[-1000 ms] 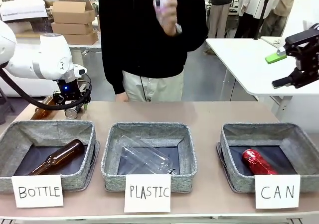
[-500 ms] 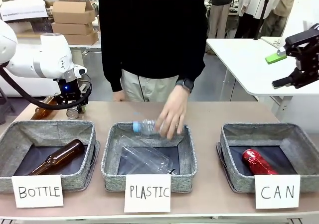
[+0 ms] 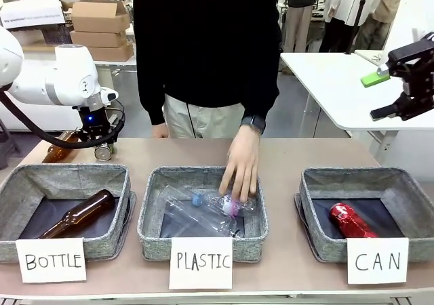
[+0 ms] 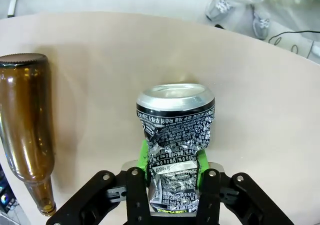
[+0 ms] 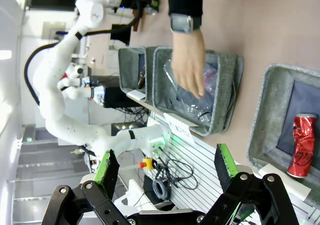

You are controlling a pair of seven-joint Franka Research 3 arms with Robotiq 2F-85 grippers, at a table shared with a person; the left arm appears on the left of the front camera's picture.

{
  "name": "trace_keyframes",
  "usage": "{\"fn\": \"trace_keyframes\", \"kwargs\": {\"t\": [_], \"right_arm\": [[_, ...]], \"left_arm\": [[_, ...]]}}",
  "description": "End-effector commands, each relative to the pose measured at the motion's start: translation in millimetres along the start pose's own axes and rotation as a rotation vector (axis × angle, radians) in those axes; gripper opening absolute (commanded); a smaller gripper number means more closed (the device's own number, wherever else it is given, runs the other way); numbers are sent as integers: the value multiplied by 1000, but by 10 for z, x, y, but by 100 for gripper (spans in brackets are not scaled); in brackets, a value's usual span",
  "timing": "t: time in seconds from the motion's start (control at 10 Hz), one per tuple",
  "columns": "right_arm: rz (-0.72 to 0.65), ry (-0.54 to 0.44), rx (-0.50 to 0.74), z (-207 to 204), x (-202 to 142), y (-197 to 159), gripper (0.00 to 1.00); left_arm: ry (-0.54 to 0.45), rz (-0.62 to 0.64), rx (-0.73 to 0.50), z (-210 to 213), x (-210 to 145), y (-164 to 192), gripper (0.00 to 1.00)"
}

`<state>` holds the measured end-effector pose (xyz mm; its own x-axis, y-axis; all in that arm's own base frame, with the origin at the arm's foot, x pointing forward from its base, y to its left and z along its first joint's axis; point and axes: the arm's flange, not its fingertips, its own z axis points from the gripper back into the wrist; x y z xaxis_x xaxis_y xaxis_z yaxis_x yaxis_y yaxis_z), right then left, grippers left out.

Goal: Sort the can waste into the basket.
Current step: Pick up the can waste from the table and place it in the right Fabric basket.

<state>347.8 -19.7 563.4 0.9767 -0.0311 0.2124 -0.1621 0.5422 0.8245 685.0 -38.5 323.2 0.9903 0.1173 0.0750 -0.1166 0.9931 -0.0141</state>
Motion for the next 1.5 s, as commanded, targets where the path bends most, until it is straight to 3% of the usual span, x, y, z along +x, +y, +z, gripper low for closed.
{"fn": "trace_keyframes", "kwargs": {"t": [0.0,0.2,0.3,0.4,0.5,0.6,0.7,0.8,0.9,1.0,1.1,1.4], "right_arm": [[18,9,0,24,-3,-3,100],[18,9,0,24,-3,-3,100],[18,9,0,24,-3,-3,100],[18,9,0,24,-3,-3,100],[18,9,0,24,-3,-3,100],[18,9,0,24,-3,-3,100],[18,9,0,24,-3,-3,100],[18,9,0,24,-3,-3,100],[18,9,0,24,-3,-3,100],[18,9,0,24,-3,-3,100],[18,9,0,24,-3,-3,100],[18,9,0,24,-3,-3,100]], "left_arm": [[2,30,-3,7,25,13,0],[-15,44,-7,142,-42,22,0],[76,15,-94,484,-208,5,0],[1,35,-102,1000,-458,33,0],[-25,-33,-190,1516,-784,72,0],[81,-115,-272,2015,-1185,101,0],[67,-110,-294,2323,-1530,121,0],[137,-131,-337,2535,-1858,148,0],[210,-230,-339,2711,-2223,282,0],[223,-247,-358,2763,-2433,361,0],[135,-171,-331,2790,-2025,51,0],[135,-171,-331,2790,-2025,51,0]]}}
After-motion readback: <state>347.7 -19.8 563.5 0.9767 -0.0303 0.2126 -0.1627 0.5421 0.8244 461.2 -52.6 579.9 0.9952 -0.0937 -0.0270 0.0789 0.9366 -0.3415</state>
